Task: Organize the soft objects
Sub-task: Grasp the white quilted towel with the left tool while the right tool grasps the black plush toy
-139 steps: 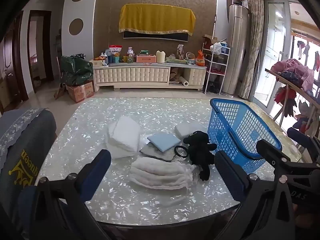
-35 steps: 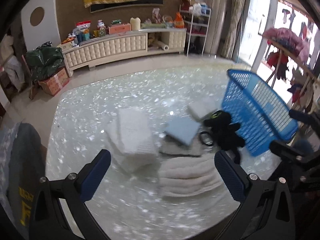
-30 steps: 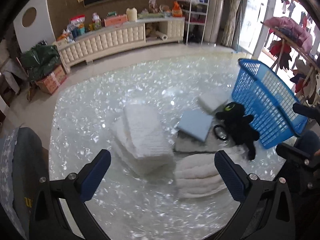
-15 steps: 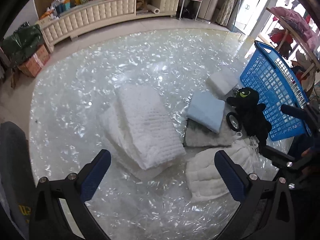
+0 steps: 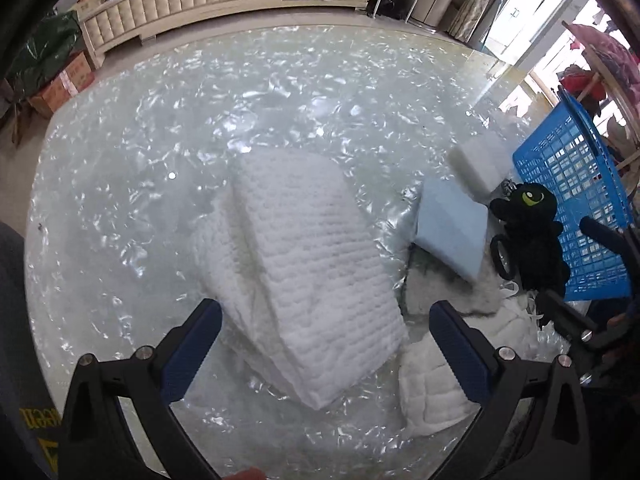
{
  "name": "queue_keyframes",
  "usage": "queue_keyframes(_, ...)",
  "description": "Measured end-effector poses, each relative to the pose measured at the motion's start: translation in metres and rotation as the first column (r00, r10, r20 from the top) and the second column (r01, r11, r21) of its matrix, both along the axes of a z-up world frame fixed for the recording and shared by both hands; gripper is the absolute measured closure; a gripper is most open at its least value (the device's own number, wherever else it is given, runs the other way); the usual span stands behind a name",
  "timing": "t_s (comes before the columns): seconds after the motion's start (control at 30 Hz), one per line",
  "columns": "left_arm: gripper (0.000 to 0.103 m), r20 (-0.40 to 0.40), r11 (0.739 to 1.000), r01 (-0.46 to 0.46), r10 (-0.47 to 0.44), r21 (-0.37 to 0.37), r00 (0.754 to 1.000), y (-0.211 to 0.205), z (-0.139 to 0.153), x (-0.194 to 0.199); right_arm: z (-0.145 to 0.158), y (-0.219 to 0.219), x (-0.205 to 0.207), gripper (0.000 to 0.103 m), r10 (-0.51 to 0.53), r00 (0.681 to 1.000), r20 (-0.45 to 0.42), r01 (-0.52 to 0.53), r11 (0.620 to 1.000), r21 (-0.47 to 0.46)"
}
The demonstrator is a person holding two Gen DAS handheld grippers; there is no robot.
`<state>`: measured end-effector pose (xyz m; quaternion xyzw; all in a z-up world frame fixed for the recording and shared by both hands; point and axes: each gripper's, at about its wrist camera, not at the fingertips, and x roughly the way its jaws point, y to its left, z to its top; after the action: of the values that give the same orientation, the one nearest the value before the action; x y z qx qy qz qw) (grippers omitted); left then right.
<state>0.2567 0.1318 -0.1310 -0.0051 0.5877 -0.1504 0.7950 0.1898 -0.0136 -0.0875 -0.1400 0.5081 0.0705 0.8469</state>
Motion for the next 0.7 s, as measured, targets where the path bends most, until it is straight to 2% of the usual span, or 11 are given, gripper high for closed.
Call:
queue_keyframes(0.1, 0.0, -0.013, 1.0, -0.007, 0.007, -0.008, 1.0, 0.003, -0.007, 0.002, -0.01, 0.003, 0.002, 0.0, -0.017, 1.0, -0.024, 0.016, 0.999, -0.028)
queue_keyframes(0.23, 0.0, -0.027, 1.0, -0.014, 0.014, -0.017, 1.0, 0.008, -0.017, 0.004, -0.024, -0.007, 0.016, 0.0, -0.076, 0.994, -0.075, 0.075, 0.997, -0.004)
queue_keyframes(0.37, 0.0, -0.044, 0.999, -0.03, 0.029, -0.018, 0.999, 0.012, -0.025, 0.005, -0.032, -0.017, 0.024, 0.006, -0.109, 0.989, -0.102, 0.11, 0.994, 0.008)
queue_keyframes(0.47, 0.0, -0.063, 0.999, -0.034, 0.032, -0.031, 0.997, 0.015, -0.031, 0.006, -0.04, -0.021, 0.031, 0.007, -0.121, 0.985, -0.124, 0.123, 0.992, 0.007)
queue_keyframes(0.57, 0.009, -0.08, 0.999, -0.052, 0.05, -0.014, 0.996, 0.018, -0.036, 0.006, -0.049, -0.029, 0.036, 0.01, -0.136, 0.979, -0.151, 0.14, 0.99, 0.019)
queue_keyframes(0.7, 0.022, -0.068, 1.0, -0.017, 0.017, -0.003, 0.998, 0.01, -0.036, 0.003, -0.054, -0.036, 0.04, 0.015, -0.148, 0.976, -0.159, 0.156, 0.987, 0.038)
